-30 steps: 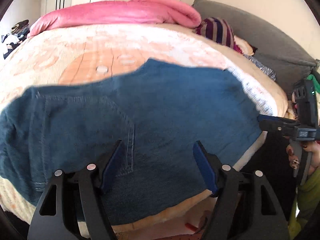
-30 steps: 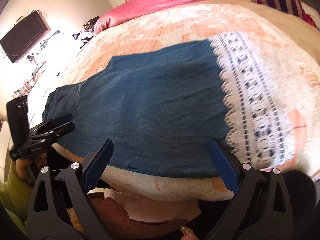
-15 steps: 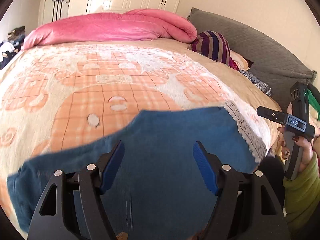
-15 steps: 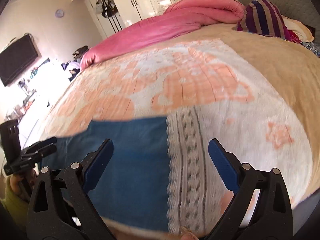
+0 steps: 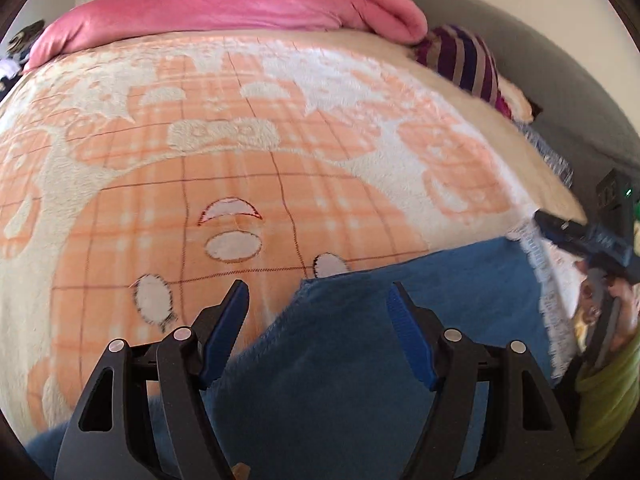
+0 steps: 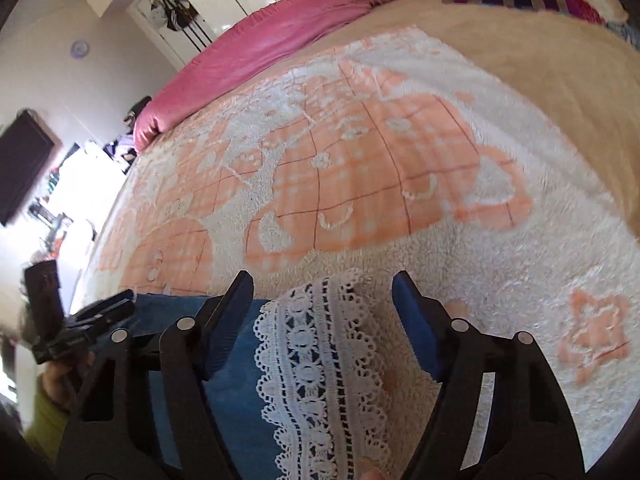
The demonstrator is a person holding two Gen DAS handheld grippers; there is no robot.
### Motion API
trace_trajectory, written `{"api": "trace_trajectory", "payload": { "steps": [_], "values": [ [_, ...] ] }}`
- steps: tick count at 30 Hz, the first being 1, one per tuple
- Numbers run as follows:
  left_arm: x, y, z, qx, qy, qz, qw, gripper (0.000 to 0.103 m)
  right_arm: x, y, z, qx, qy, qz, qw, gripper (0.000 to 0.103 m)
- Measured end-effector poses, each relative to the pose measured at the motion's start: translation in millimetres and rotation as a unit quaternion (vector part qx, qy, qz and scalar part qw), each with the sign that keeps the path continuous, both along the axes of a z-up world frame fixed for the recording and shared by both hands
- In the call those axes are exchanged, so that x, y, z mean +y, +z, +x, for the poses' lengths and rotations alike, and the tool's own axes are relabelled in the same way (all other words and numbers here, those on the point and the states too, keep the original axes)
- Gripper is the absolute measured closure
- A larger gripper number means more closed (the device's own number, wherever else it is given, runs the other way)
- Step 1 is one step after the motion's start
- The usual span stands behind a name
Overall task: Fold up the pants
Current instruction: 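Grasp the lace hem with the right gripper while the left gripper grasps the denim edge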
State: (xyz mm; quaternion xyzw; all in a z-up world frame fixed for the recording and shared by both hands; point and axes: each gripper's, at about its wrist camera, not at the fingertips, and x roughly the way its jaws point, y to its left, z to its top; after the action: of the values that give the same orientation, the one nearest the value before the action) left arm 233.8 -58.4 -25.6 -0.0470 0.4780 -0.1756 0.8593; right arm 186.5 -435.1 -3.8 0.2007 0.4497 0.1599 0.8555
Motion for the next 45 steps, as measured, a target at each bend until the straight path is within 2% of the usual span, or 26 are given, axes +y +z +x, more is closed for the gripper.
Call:
{"api": "trace_trajectory", "payload": {
  "steps": [3, 6, 7, 8, 9, 10, 12, 13, 17, 18, 19, 20, 23, 24, 25, 28, 30, 31, 32, 33, 35, 38, 40, 42, 45],
  "values": [
    [4, -15, 9, 0.018, 0.014, -0.015, 0.9996, 0.033, -2, -8, 7, 0.006, 0.005, 0.008, 1.0, 0.037],
    [3, -18, 9, 0.013, 0.014, -0.026, 0.9995, 0.034, 0, -22, 11, 0.027, 0.015, 0.013, 0.999, 0.039],
    [3, -18, 9, 0.013, 0.012, -0.032, 0.9993, 0.041, 1, -23, 10, 0.025, 0.016, 0.008, 1.0, 0.04],
    [3, -19, 9, 0.016, 0.011, -0.046, 0.9988, 0.052, 1, -23, 9, 0.021, 0.014, 0.005, 1.0, 0.045],
    [3, -20, 10, 0.021, 0.01, -0.062, 0.9978, 0.078, 1, -23, 8, 0.018, 0.013, 0.005, 1.0, 0.057],
    [2, -21, 10, 0.027, 0.006, -0.077, 0.9967, 0.091, 1, -23, 6, 0.012, 0.018, 0.011, 1.0, 0.071],
    [0, -23, 8, 0.025, 0.0, -0.083, 0.9962, 0.095, 0, -22, 2, 0.007, 0.023, 0.012, 1.0, 0.08],
    [1, -22, 5, 0.017, 0.0, -0.087, 0.996, 0.096, 0, -21, -1, -0.002, 0.025, 0.01, 1.0, 0.084],
    [9, -15, 1, -0.003, 0.008, -0.101, 0.9948, 0.097, -8, -10, -9, -0.032, 0.025, 0.036, 0.999, 0.086],
    [8, -16, 1, -0.004, 0.01, -0.095, 0.9955, 0.097, -4, -11, -8, -0.03, 0.032, 0.026, 0.999, 0.083],
    [6, -17, 1, -0.001, 0.007, -0.087, 0.9962, 0.096, -1, -14, -7, -0.026, 0.032, 0.013, 0.999, 0.076],
    [4, -20, 1, 0.005, 0.005, -0.078, 0.9969, 0.095, 2, -20, -4, -0.009, 0.033, -0.006, 0.999, 0.073],
    [3, -21, 2, 0.009, 0.004, -0.07, 0.9975, 0.084, 2, -29, -1, 0.003, 0.036, -0.003, 0.999, 0.072],
    [5, -21, 3, 0.009, 0.004, -0.07, 0.9975, 0.076, 2, -29, -1, 0.003, 0.038, -0.004, 0.999, 0.071],
    [5, -22, 4, 0.012, 0.001, -0.073, 0.9973, 0.073, 2, -29, 0, 0.003, 0.039, -0.007, 0.999, 0.069],
    [1, -25, 4, 0.012, -0.006, -0.063, 0.9979, 0.071, 10, -31, 2, 0.004, 0.048, -0.027, 0.998, 0.064],
    [-4, -27, 4, 0.009, -0.008, -0.047, 0.9988, 0.073, 16, -30, 1, -0.001, 0.058, -0.043, 0.997, 0.062],
    [-8, -26, 3, 0.006, -0.009, -0.037, 0.9993, 0.08, 21, -29, 0, -0.004, 0.065, -0.057, 0.996, 0.063],
    [-11, -25, 2, 0.004, -0.012, -0.031, 0.9994, 0.088, 23, -28, -1, -0.008, 0.072, -0.064, 0.995, 0.072],
    [-13, -24, 1, 0.002, -0.013, -0.028, 0.9995, 0.094, 26, -26, -3, -0.013, 0.085, -0.058, 0.995, 0.088],
    [-15, -17, -2, -0.015, -0.013, -0.017, 0.9997, 0.095, 28, -19, -11, -0.032, 0.081, -0.055, 0.995, 0.09],
    [-12, -2, -5, -0.046, -0.012, -0.018, 0.9987, 0.096, 21, 6, -22, -0.093, 0.058, -0.054, 0.992, 0.091],
    [-14, 3, -5, -0.057, -0.013, -0.013, 0.9982, 0.096, 25, 18, -21, -0.124, 0.062, -0.087, 0.986, 0.091],
    [-21, 1, -2, -0.06, -0.017, 0.005, 0.998, 0.096, 36, 14, -10, -0.114, 0.067, -0.13, 0.983, 0.091],
    [-24, -14, 5, -0.049, -0.014, 0.023, 0.9984, 0.096, 46, -10, 7, -0.07, 0.079, -0.181, 0.978, 0.088]
  ]
}}
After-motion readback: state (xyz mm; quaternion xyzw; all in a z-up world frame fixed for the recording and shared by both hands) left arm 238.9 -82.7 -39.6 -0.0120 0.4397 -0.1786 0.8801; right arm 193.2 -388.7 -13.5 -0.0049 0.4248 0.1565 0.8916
